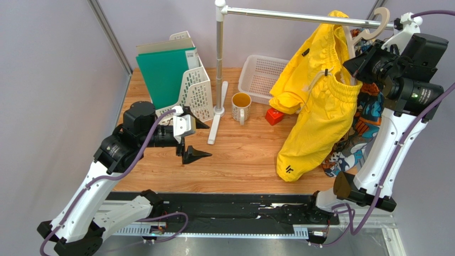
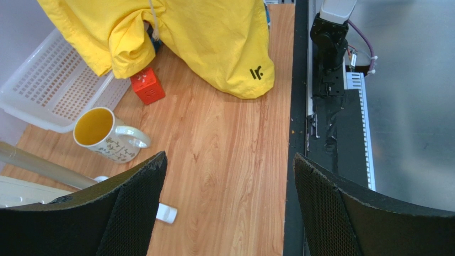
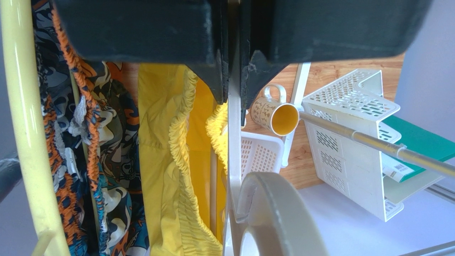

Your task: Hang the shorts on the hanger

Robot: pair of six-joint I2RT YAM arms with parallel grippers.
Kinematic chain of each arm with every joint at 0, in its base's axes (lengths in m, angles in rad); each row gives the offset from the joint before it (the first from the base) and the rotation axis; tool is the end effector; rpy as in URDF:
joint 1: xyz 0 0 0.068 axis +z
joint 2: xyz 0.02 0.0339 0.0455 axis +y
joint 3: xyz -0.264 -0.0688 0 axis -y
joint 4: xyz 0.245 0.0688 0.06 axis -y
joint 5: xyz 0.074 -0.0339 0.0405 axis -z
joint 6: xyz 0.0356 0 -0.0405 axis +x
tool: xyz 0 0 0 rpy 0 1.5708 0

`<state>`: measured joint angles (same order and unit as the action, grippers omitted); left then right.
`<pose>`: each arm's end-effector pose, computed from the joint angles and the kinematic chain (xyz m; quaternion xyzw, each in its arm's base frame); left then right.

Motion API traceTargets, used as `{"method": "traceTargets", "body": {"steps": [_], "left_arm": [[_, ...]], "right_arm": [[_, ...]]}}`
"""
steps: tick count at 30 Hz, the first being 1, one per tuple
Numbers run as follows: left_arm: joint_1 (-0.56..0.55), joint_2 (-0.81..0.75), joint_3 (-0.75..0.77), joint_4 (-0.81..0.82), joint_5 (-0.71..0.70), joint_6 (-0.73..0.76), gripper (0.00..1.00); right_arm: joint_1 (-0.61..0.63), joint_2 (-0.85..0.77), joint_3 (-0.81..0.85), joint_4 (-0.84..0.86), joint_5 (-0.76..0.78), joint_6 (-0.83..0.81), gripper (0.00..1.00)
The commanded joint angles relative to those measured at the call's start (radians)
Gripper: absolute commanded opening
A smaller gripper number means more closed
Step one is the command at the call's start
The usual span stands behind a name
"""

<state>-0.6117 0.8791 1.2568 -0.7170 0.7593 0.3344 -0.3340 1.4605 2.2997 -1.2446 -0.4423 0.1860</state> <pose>0.1098 -0.1070 0.4297 0.5360 0.5774 -0.3738 0.4895 0.2011 -0.0536 0.5564 0.0928 0.8183 0.1430 0.5489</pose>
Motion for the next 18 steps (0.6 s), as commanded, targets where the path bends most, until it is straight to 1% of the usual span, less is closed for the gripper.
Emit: {"method": "traceTargets", "body": {"steps": [1,6,11,14,18], "left_arm": [[0.006,-0.003,0.004,-0.002,0.015,-0.006,0.91],[0.006,-0.014,-0.01,-0.013,0.011,-0.009,0.91],[0.006,-0.015,-0.016,-0.03,-0.006,-0.015,0.91],[0.007,-0.003,-0.011,-0.051,-0.031,-0.058,0.91],[0.016,0.021,-0.002,-0.094,0.005,-0.123,0.91]], "right_arm": [[-0.005,0.015,0.004,0.108,-0.036,0.01,0.0],[-0.007,0.027,-0.045,0.112,-0.016,-0.017,0.0],[-0.005,0.063,-0.028,0.12,-0.012,-0.019,0.0],[-0.005,0.084,-0.019,0.126,-0.015,-0.025,0.0],[-0.003,0.09,-0.016,0.135,-0.024,-0.042,0.0]]}}
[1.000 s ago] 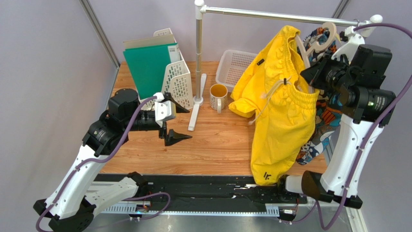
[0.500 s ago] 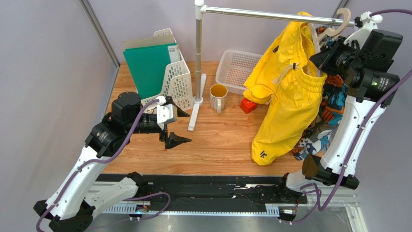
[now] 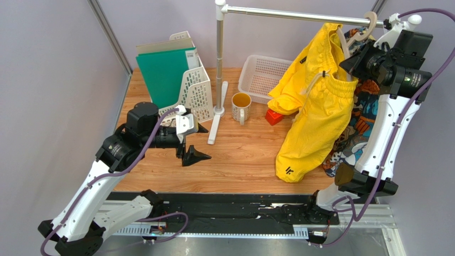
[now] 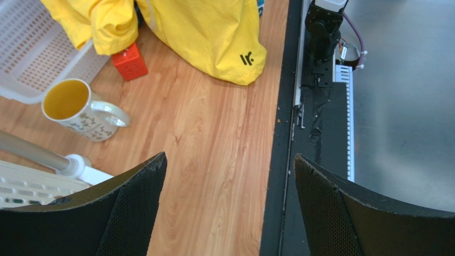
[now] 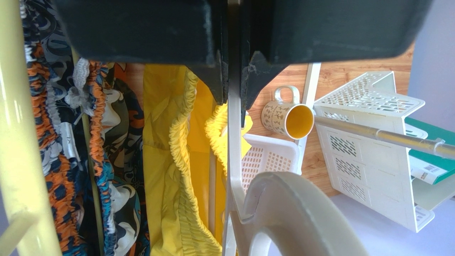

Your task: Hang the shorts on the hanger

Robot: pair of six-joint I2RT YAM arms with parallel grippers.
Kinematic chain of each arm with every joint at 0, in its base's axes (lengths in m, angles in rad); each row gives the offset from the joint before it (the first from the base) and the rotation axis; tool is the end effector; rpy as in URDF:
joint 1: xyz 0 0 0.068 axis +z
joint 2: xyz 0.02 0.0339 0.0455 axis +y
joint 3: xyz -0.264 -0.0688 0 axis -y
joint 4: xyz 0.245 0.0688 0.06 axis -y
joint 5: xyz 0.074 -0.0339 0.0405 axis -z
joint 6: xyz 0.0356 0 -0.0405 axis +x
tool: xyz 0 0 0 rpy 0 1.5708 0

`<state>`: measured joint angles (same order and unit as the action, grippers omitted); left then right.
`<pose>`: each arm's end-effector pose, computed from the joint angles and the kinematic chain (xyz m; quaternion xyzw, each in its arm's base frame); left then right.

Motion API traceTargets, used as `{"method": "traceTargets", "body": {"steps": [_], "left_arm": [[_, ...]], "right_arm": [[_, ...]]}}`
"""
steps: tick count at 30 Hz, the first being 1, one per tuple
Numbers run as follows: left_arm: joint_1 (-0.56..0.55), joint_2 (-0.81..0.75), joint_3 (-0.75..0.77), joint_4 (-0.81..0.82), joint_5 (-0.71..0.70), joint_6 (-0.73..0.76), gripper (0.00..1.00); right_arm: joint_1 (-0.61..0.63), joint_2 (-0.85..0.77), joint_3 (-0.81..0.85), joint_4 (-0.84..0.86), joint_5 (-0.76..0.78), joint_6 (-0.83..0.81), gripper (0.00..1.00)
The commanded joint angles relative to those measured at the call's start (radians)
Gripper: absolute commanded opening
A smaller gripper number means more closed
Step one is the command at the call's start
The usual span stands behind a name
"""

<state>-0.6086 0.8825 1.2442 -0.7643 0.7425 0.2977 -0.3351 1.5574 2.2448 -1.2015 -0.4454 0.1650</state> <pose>0.1113 -0.1069 0.4209 0.5202 0.6113 -0.3785 0.4608 0.2507 -0.0711 0.5271 0.1006 0.8437 0.1483 0.5061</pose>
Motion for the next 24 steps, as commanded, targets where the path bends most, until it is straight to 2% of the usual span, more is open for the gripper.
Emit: {"method": "traceTargets", "body": {"steps": [1,2,3,5,6,11,13,15,17,19,24], "left_arm": [[0.016,0.016,0.008,-0.047,0.023,-0.116,0.92],[0.021,0.015,0.009,-0.05,0.024,-0.124,0.92],[0.027,0.015,0.011,-0.053,0.02,-0.14,0.93],[0.041,0.013,0.018,-0.056,0.015,-0.155,0.94],[0.049,0.018,0.023,-0.061,0.014,-0.164,0.96],[0.125,0.058,0.089,-0.105,0.018,-0.2,0.98],[0.162,0.072,0.121,-0.128,0.018,-0.212,0.99],[0.188,0.091,0.15,-0.147,0.018,-0.227,0.99],[0.225,0.104,0.165,-0.156,0.014,-0.238,0.99],[0.248,0.11,0.185,-0.164,0.005,-0.252,0.99],[0.309,0.156,0.239,-0.232,-0.083,-0.281,0.99]], "right_arm": [[-0.002,-0.014,0.035,0.089,-0.024,-0.025,0.06],[-0.002,-0.023,0.023,0.088,-0.029,-0.028,0.15],[-0.002,-0.052,-0.009,0.097,-0.032,-0.033,0.28],[-0.001,-0.095,-0.055,0.118,-0.03,-0.039,0.39],[-0.002,-0.117,-0.077,0.129,-0.024,-0.044,0.51],[-0.002,-0.233,-0.148,0.161,0.031,-0.067,0.78],[-0.001,-0.256,-0.148,0.157,0.098,-0.077,0.88],[-0.002,-0.286,-0.149,0.155,0.195,-0.091,0.95],[-0.001,-0.304,-0.152,0.155,0.261,-0.105,0.97],[-0.002,-0.326,-0.155,0.154,0.251,-0.137,0.97],[0.045,-0.321,-0.126,0.065,-0.05,-0.16,0.97]]}}
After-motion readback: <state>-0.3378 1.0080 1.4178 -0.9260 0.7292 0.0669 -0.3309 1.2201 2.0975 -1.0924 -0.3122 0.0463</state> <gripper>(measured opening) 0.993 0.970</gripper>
